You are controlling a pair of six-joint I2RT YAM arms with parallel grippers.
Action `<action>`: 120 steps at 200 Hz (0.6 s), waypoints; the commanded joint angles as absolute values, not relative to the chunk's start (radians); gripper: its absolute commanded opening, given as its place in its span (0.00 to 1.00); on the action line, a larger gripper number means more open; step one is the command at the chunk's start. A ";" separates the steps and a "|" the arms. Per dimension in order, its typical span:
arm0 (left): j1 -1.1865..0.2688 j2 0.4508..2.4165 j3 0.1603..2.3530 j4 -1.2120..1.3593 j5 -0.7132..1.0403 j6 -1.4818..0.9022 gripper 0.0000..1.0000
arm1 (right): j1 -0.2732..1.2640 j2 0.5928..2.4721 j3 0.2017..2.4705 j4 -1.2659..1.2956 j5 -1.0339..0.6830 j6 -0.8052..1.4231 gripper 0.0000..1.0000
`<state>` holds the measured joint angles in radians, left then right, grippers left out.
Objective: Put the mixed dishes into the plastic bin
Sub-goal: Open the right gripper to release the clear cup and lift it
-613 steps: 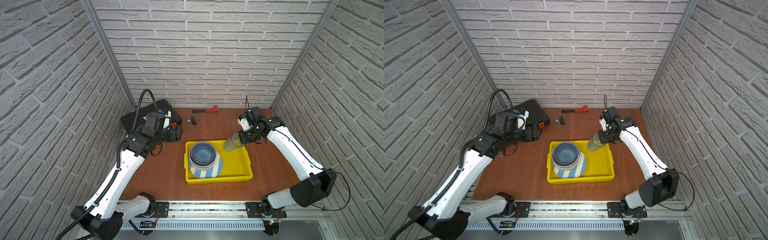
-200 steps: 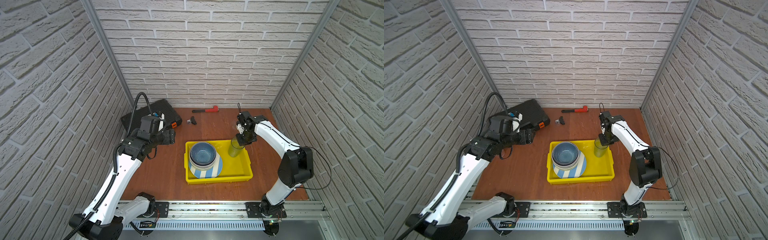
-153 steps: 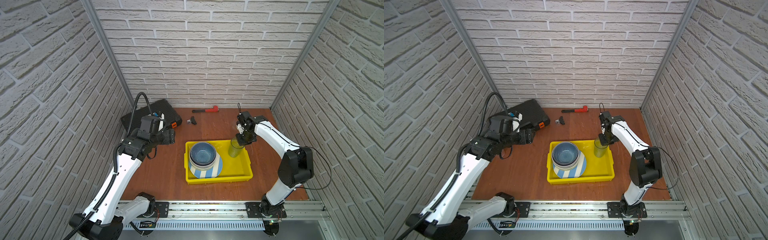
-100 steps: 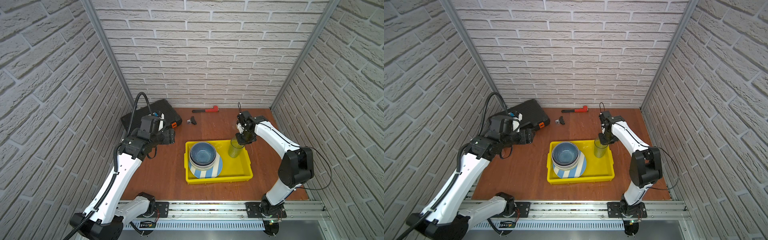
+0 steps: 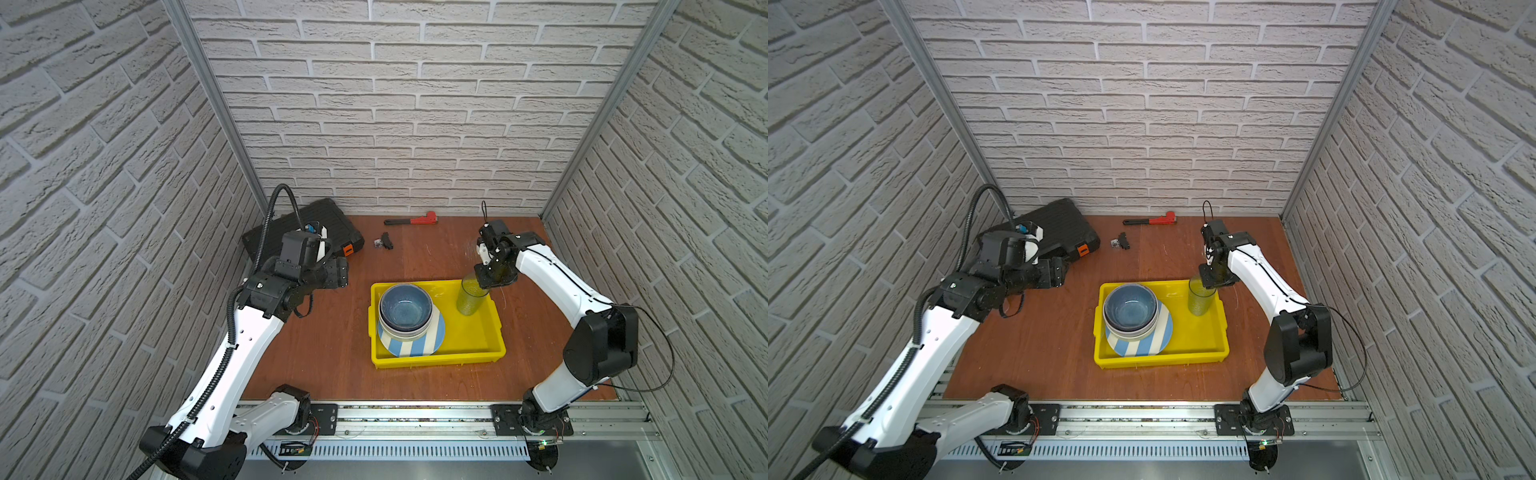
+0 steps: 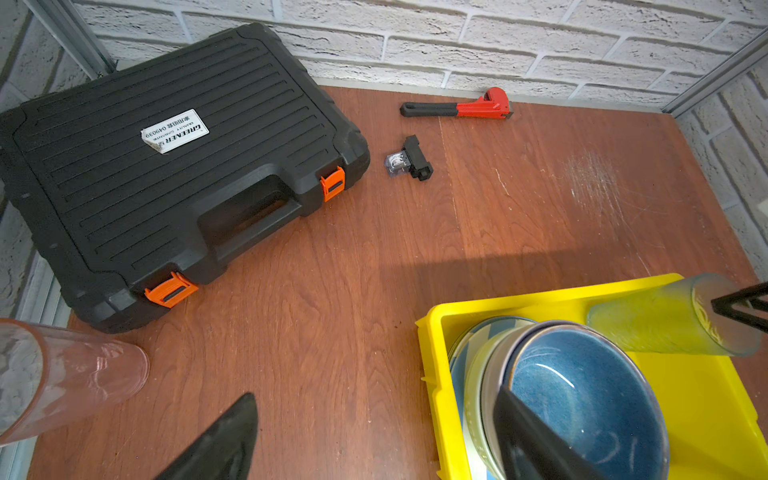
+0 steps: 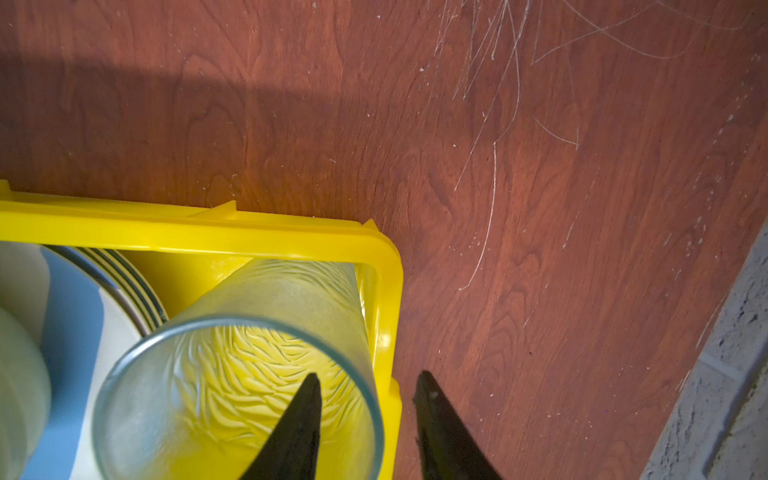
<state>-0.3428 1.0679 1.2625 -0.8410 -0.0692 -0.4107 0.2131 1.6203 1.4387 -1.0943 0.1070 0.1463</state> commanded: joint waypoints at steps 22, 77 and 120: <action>-0.296 1.094 1.251 -0.856 -0.116 -0.403 0.88 | 0.209 1.534 1.469 -1.126 0.090 0.153 0.53; -0.142 1.158 1.276 -0.943 -0.095 -0.404 0.89 | 0.211 1.452 1.464 -1.124 0.039 0.106 0.81; 0.003 1.199 1.313 -1.002 -0.084 -0.366 0.89 | 0.211 1.378 1.436 -1.086 -0.035 0.094 0.85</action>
<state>-0.0544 1.1900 1.2713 -0.9497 -0.0853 -0.4023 0.2131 1.4288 1.4536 -1.1179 0.0216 0.1120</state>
